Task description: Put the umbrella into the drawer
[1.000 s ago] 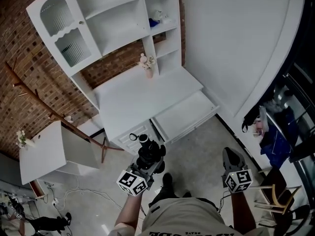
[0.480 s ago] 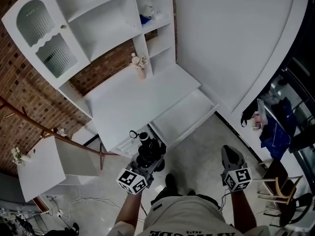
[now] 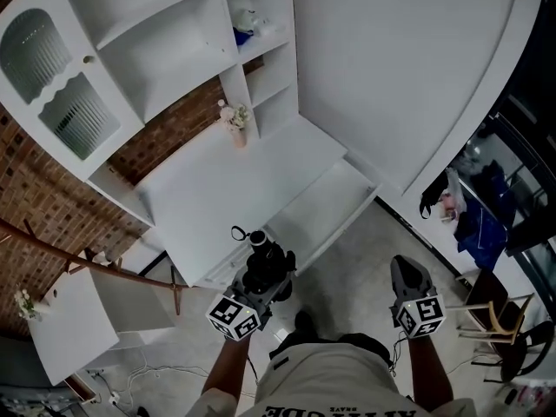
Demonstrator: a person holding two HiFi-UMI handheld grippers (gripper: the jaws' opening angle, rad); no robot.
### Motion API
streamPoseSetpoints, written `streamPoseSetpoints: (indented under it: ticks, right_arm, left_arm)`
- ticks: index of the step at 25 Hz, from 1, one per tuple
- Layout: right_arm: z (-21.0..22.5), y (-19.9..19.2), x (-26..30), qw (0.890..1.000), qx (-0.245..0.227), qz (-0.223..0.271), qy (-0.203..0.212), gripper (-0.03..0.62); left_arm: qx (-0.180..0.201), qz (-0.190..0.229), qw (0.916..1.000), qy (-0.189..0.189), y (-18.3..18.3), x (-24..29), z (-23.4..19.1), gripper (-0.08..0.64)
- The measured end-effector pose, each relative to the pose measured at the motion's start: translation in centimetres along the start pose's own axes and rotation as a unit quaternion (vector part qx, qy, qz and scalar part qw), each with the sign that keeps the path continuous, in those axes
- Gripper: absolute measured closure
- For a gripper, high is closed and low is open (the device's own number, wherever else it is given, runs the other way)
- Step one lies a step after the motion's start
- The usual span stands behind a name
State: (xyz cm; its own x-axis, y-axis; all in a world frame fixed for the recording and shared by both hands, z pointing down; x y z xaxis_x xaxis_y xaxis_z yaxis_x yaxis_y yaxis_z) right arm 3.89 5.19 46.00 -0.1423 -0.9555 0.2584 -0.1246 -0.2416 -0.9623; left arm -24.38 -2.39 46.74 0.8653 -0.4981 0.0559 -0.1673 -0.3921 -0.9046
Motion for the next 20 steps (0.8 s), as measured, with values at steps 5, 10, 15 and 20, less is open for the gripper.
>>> streamPoseSetpoints:
  ticks: [5,10,15,20]
  right_arm:
    - [-0.8,0.5,1.0,1.000,-0.002,-0.002,-0.009,0.557]
    - [-0.6,0.8,1.3,1.000,-0.004,-0.004,-0.018,0.557]
    - [0.0,0.2,1.6,1.000,0.002,-0.007,-0.020,0.557]
    - [0.8,0.0,2.5,1.000,0.007,-0.007,-0.013,0.557]
  left_arm:
    - [0.001,-0.008,0.9998,-0.018,0.5,0.6,-1.3,0.324]
    - [-0.001,-0.011,0.9996,-0.025,0.8,1.1,-2.0,0.324]
    - [-0.006,-0.016,0.9995,-0.026,0.5,1.9,-2.2,0.324]
    - [-0.008,-0.019,0.9997,-0.017,0.3,2.9,-2.3,0.324]
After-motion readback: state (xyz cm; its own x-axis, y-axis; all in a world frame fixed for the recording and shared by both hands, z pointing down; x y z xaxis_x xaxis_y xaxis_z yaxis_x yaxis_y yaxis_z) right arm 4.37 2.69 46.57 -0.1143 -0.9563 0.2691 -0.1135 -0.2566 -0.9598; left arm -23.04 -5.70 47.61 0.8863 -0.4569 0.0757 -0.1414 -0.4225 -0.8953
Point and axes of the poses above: the fingertips, and each gripper's own axes: x forward along the fingers, z to its right, y out of its top, the point moved 1 cm from there along -x, backward along the fingers, and after that the axes turned 8 degrees about -x, right-handed, at the moved point
